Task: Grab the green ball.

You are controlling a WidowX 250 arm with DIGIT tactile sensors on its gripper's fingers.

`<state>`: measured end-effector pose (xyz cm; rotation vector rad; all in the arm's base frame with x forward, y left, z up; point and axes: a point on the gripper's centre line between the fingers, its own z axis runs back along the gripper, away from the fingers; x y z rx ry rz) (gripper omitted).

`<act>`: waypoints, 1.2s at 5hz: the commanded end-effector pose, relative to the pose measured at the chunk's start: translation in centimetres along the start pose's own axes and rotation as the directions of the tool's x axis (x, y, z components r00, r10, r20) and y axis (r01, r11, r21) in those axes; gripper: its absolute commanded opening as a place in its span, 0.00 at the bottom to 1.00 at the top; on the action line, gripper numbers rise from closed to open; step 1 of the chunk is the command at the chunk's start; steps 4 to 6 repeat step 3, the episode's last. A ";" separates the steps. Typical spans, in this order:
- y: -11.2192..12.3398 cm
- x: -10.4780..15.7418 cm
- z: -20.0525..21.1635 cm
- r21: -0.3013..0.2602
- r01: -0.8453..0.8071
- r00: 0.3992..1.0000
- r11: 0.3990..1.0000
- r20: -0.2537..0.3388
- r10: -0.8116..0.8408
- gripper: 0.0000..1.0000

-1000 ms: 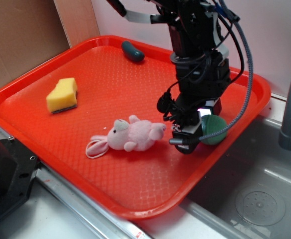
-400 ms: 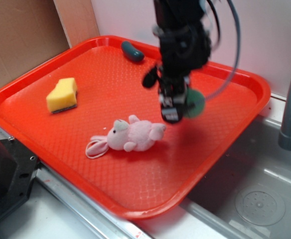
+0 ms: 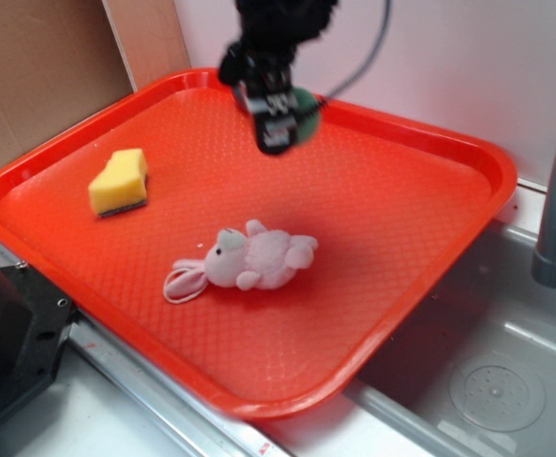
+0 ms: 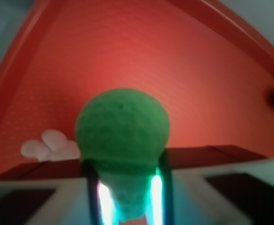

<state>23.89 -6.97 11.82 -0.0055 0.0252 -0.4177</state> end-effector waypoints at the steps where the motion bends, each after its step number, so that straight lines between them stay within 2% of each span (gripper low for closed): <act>1: 2.4 -4.7 5.7 0.027 -0.477 0.877 0.878 0.075 0.474 0.00; 2: 3.4 -6.7 6.7 0.023 -0.553 0.830 0.833 0.094 0.549 0.00; 3: 3.7 -6.6 6.8 0.034 -0.551 0.830 0.834 0.124 0.544 0.00; 6: 3.7 -6.6 6.8 0.034 -0.551 0.830 0.834 0.124 0.544 0.00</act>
